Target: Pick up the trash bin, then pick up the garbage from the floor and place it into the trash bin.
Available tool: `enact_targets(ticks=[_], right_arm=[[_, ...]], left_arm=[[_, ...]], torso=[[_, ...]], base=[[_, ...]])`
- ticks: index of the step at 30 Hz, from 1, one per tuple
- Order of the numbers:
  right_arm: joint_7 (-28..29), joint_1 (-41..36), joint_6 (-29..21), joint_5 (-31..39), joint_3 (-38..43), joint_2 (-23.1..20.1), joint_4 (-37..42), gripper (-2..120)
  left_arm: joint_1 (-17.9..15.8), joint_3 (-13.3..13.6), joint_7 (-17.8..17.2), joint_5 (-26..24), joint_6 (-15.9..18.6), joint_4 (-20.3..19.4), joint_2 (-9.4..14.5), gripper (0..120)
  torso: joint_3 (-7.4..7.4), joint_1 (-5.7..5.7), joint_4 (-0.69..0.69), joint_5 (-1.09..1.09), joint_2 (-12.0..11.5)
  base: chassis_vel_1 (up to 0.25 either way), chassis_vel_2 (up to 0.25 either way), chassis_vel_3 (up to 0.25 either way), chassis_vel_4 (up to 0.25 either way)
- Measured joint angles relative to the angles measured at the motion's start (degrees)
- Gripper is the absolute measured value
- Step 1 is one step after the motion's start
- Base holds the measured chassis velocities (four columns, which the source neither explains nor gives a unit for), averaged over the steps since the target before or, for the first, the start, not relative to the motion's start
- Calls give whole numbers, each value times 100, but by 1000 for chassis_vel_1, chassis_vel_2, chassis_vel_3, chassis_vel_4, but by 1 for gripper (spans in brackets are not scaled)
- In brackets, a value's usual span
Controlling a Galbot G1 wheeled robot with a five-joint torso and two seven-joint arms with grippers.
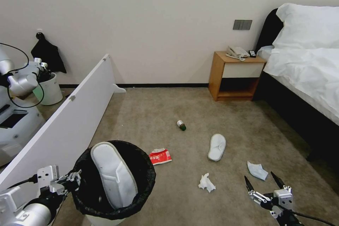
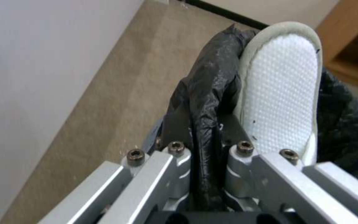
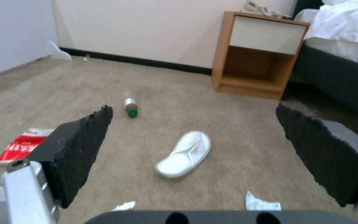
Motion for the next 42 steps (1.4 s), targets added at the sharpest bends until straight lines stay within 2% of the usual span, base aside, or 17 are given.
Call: enact_targets(ticks=[18,30,40,42], right_arm=[[-32,-24,25,9,2,-5,-11,100],[80,-133,-138,-136,-60,-150,49,100],[434,-386,-517,-241,-356,-505,172,100],[444,-511,-1213,5,-514,-817,290,100]], left_arm=[[14,-601,164,-86,-76,275,-21,5],[-2,-621,178,-106,-88,298,-4,5],[-2,-610,173,-112,-88,273,1,5],[1,-634,167,-140,-88,265,27,5]], torso=[[0,0,0,0,0],[2,1,1,0,0],[0,0,0,0,0],[0,0,-1,0,0]], base=[[-141,141,139,-141],[-95,100,98,-115],[0,0,0,0],[0,0,0,0]])
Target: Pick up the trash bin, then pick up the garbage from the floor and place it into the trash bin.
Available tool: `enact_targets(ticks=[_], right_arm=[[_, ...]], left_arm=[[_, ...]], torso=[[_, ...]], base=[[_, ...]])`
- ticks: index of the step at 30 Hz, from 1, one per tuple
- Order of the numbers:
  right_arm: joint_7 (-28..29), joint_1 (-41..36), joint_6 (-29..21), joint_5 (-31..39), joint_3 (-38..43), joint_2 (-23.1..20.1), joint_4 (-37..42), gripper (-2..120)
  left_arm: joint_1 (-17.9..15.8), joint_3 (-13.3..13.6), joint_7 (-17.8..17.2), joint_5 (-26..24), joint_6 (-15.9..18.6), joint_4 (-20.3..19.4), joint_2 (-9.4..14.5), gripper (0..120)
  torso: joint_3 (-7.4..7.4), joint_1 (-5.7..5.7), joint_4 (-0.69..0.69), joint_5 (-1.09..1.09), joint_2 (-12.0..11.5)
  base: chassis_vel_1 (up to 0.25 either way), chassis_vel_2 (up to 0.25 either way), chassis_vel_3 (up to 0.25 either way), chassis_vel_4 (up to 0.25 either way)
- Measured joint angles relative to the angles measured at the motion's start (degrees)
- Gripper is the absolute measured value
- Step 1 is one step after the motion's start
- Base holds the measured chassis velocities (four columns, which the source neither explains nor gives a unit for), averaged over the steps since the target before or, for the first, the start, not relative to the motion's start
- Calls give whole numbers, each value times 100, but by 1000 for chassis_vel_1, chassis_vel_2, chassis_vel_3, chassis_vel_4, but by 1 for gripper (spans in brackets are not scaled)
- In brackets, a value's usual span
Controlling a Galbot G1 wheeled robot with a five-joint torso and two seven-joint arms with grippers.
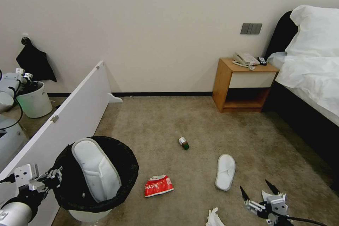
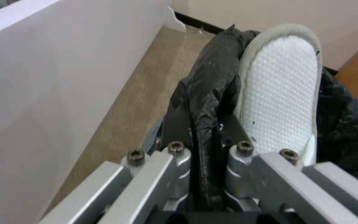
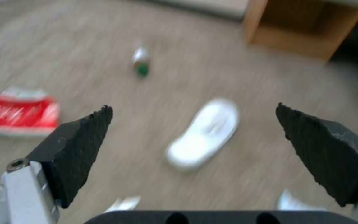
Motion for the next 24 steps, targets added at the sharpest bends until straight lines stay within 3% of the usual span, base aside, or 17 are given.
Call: enact_targets(ticks=[1,2,4,16,24], right_arm=[[80,-29,-368,235,-83,-148,80,100],[80,-29,-368,235,-83,-148,80,100],[200,-64,-826,576,-224,-439,143,100],[319,129,-1265,925,-755,-836,-354,100],[678,1223,-1783,1497,-1709,-1120,-1187,100]], left_arm=[[-1,-6,-4,-9,0,-10,3,5],[-1,-6,-4,-9,0,-10,3,5],[8,-7,-7,-25,1,-25,2,5],[5,-60,-24,-81,17,-53,49,5],[83,-39,-143,-83,64,-256,27,5]], torso=[[0,0,1,-1,0],[0,0,1,-1,0],[0,0,2,0,0],[0,0,0,-1,0],[0,0,2,0,0]], base=[[0,0,0,0],[0,0,0,0],[0,0,0,0],[0,0,0,0],[0,0,0,0]])
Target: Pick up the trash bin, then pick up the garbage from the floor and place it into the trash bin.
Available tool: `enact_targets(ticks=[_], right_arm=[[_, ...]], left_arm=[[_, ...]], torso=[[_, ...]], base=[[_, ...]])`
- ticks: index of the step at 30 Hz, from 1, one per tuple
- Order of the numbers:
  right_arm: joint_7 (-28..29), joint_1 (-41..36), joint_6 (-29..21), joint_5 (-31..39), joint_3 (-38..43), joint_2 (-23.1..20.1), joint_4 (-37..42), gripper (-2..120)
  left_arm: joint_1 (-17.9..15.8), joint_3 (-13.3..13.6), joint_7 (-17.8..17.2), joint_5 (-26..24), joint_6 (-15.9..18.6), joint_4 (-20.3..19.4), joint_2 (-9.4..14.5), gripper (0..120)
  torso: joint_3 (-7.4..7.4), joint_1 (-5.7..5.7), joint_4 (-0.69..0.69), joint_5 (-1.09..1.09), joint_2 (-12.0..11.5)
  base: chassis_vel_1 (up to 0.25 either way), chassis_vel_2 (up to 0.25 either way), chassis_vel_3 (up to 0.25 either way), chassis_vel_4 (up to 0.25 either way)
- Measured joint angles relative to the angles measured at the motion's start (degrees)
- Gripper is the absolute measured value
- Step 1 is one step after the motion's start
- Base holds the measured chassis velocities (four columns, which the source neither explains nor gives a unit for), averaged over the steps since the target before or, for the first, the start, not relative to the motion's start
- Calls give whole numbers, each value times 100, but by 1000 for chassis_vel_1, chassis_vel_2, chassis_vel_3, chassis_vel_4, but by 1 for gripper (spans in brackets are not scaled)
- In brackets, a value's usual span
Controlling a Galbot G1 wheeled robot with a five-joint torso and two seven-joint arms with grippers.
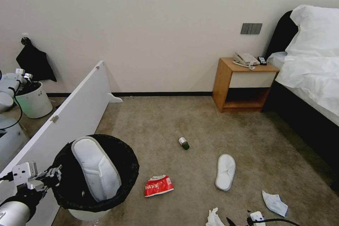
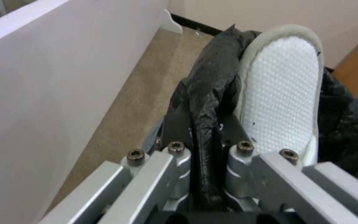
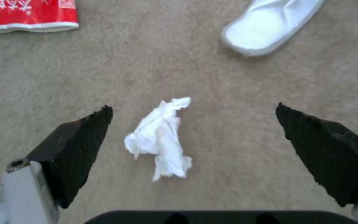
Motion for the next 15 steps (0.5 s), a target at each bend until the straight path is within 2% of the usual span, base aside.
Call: enact_targets(ticks=[5,8,15], right_arm=[[198,682,-165,48,-576,88,-530,100],[341,1303,-239,49,-1078,278,-1220,100],[467,1764,-325,77,-1451,482,-1841,100]], left_arm=[[-11,-4,-108,-18,43,-12,0,5],[19,37,-162,-9,63,-13,-35,5],[43,49,-173,16,67,-13,-69,5]], torso=[[0,0,-1,-1,0],[1,0,1,0,0],[1,0,0,-1,0]], base=[[0,0,0,0],[0,0,0,0],[0,0,0,0]])
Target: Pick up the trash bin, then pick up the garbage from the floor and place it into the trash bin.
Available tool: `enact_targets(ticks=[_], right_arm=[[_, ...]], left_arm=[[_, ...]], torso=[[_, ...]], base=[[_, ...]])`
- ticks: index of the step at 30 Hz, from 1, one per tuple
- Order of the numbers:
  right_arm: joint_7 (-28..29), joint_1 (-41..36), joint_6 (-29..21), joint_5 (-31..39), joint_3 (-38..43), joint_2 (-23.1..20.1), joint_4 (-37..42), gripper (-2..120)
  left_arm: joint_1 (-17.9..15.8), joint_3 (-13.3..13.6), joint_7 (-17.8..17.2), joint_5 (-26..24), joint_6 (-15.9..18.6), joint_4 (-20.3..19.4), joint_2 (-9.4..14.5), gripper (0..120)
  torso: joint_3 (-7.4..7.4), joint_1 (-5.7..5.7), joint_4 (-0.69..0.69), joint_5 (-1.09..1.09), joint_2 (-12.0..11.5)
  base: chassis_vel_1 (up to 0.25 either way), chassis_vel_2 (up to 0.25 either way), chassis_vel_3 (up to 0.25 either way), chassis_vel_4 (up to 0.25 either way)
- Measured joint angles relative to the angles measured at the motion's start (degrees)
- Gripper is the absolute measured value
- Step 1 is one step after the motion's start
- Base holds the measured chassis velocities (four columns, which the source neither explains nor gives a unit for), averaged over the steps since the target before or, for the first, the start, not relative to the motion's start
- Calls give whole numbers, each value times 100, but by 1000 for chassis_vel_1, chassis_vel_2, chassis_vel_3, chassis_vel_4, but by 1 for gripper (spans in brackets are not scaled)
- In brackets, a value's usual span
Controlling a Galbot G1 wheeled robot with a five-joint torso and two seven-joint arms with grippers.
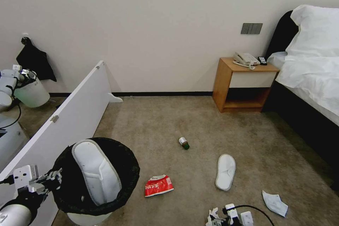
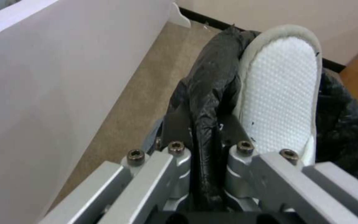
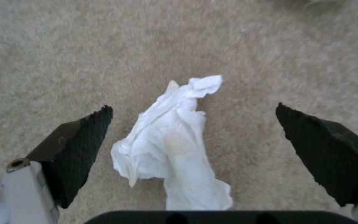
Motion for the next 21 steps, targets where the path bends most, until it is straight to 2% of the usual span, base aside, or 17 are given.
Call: enact_targets(ticks=[10,12,13,15,17,18,19,21], right_arm=[[119,-8,-148,30,-116,34,-16,99],[121,-27,-150,27,-109,32,-14,90],[121,-27,-150,27,-109,32,-14,90],[121,-39,-150,25,-105,30,-14,79],[121,-45,-150,25,-100,29,-12,76],[121,-51,-150,26,-92,29,-6,69],[121,-51,-150,26,-92,29,-6,69],[122,-61,-151,27,-84,27,-3,57]], left_arm=[[0,5,-5,1,3,0,6,5],[12,5,-7,-13,4,0,9,5],[12,5,-7,-13,4,0,9,5],[19,1,-10,-24,5,0,11,5],[27,-7,-10,-27,5,0,11,5],[39,-15,-11,-32,6,1,11,5],[39,-15,-11,-32,6,1,11,5],[50,-21,-11,-37,7,1,11,5]], torso=[[-1,0,-1,0,0],[0,0,0,0,0],[0,0,0,0,0],[0,0,0,0,0],[0,0,0,1,0],[0,0,0,1,0],[0,0,0,1,0],[-1,0,0,1,0]], base=[[0,0,0,0],[0,0,0,0],[0,0,0,0],[0,0,0,0],[0,0,0,0],[0,0,0,0],[0,0,0,0],[0,0,0,0]])
